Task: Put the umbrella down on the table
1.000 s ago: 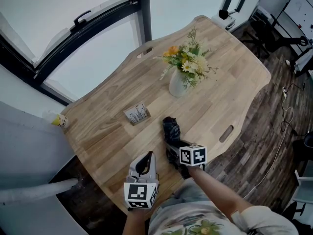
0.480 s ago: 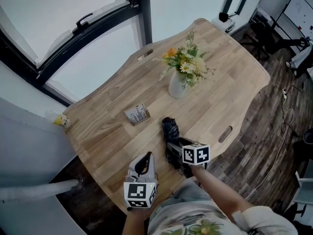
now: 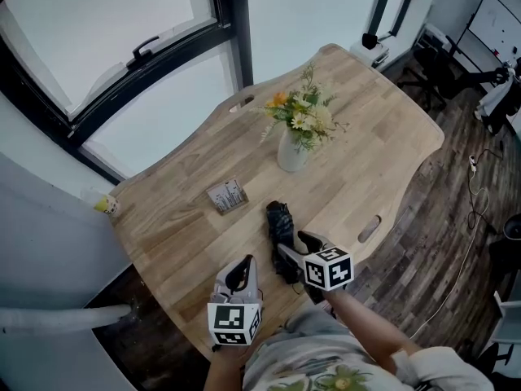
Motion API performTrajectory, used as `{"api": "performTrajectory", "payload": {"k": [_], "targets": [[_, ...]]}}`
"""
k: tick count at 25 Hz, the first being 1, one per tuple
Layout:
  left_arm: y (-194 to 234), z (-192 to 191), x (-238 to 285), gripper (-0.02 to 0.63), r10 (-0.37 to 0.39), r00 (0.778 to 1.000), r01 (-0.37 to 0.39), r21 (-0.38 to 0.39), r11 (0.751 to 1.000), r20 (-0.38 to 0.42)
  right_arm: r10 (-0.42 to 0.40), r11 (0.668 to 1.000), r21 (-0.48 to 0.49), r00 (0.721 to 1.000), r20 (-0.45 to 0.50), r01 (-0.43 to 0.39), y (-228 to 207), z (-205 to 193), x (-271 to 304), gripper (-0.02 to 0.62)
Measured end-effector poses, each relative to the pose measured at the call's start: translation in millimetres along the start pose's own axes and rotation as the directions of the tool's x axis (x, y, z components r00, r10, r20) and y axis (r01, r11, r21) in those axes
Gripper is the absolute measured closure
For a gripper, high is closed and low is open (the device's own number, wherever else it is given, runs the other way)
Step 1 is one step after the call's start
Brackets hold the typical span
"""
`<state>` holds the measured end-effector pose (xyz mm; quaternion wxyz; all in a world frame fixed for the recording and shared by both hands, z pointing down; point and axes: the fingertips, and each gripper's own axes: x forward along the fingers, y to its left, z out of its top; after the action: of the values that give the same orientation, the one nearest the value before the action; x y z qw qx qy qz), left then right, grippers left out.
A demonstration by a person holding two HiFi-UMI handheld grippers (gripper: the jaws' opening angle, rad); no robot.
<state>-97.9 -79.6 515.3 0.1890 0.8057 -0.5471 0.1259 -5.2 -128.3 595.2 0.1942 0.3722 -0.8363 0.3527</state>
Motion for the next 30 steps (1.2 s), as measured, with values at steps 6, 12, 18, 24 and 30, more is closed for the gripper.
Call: {"api": "performTrajectory", "payload": {"k": [6, 12, 18, 24, 30], "targets": [[-10.8, 8.8, -6.0, 0.601, -0.007, 1.0, 0.007, 0.02, 1.0, 0.016, 0.029, 0.999, -0.038, 0.996, 0.082, -0.026, 19.5, 19.6, -28.6, 0.357], [-18.3, 15.5, -13.7, 0.601, -0.015, 1.0, 0.014, 0.037, 0.999, 0.027, 0.04, 0.994, -0.107, 0.984, 0.171, -0.022, 36.3, 31.9, -58.2, 0.47], [-22.7, 22.4, -20.9, 0.601, -0.018, 0.998, 0.017, 0.025, 1.0, 0.056, 0.061, 0.983, -0.185, 0.962, 0.266, -0.011, 50.5, 50.3, -86.4, 0.594], [-32.1, 28.5, -24.9, 0.601, -0.04, 0.996, 0.039, 0.013, 0.999, 0.081, 0.058, 0.972, -0.236, 0.961, 0.269, 0.008, 58.1, 48.1, -95.6, 0.595], [-43.0, 30.0, -27.6, 0.601, -0.066, 0.995, 0.065, 0.016, 0.998, 0.08, 0.057, 0.972, -0.235, 0.962, 0.267, 0.008, 60.0, 45.5, -100.6, 0.595]]}}
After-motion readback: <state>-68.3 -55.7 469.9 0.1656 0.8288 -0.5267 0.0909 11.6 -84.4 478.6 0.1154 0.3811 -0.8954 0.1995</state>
